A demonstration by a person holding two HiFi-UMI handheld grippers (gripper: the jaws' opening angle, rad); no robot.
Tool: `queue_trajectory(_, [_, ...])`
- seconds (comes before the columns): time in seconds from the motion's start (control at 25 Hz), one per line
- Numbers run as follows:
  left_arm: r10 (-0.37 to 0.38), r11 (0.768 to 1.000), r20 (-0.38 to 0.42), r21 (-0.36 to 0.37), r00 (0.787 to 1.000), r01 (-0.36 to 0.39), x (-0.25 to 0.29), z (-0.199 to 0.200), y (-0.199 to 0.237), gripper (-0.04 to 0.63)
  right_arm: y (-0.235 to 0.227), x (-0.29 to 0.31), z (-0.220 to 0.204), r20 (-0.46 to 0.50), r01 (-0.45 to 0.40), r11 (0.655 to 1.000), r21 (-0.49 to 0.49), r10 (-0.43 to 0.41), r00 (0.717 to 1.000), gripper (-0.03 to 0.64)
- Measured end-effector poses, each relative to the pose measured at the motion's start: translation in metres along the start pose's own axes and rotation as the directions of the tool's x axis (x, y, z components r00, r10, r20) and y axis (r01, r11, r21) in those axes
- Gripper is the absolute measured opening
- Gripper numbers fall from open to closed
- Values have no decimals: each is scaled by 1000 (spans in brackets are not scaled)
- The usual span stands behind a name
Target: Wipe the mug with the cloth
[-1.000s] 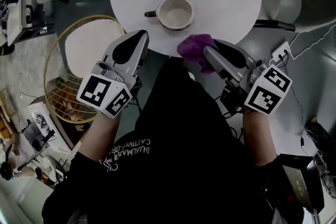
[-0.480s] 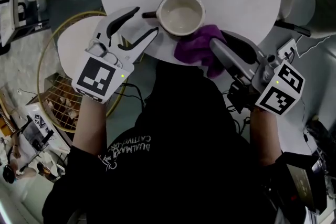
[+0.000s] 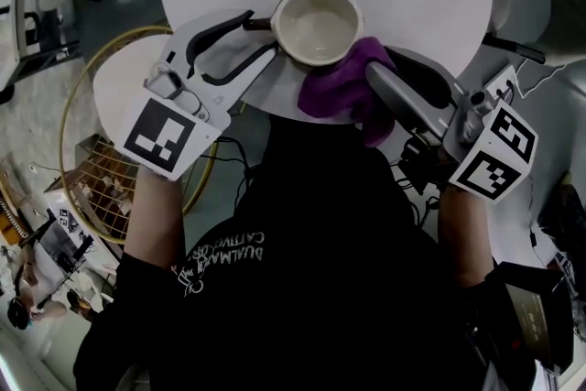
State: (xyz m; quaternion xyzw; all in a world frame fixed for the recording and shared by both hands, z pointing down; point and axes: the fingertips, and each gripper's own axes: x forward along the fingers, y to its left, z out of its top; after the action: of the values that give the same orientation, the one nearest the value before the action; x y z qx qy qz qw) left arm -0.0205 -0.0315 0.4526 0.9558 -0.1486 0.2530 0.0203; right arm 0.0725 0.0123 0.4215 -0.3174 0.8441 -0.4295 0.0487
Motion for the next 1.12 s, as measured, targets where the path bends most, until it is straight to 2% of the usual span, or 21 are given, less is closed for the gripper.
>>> queue_trajectory(0.16, [22, 1000, -9, -15, 1000, -23, 1, -3, 2, 160, -2, 3, 2, 6, 3, 1000, -5, -3, 1000, 79])
queue_trajectory(0.24, [44, 998, -19, -32, 999, -45, 0, -3, 5, 85, 1, 4, 5, 0, 3, 1000, -5, -3, 1000, 80])
queue_trajectory(0.44, [13, 1000, -89, -16, 996, -14, 1, -5, -12, 69, 24, 8, -10, -74, -64, 997, -37, 61, 995, 80])
queue_trajectory(0.56, [1, 999, -97, -49, 995, -6, 2, -5, -22, 66, 38, 24, -27, -115, -97, 995, -30, 93, 989, 80])
queue_trajectory(0.8, [-22, 992, -151, -123, 988, 4, 3, -6, -25, 64, 36, 53, -38, -142, 5, 999, 50, 2, 990, 80])
queue_trajectory(1.12, [-87, 992, -248, -115, 965, 59, 1, -3, -24, 63, 33, 58, -31, -196, 114, 988, 105, -92, 976, 78])
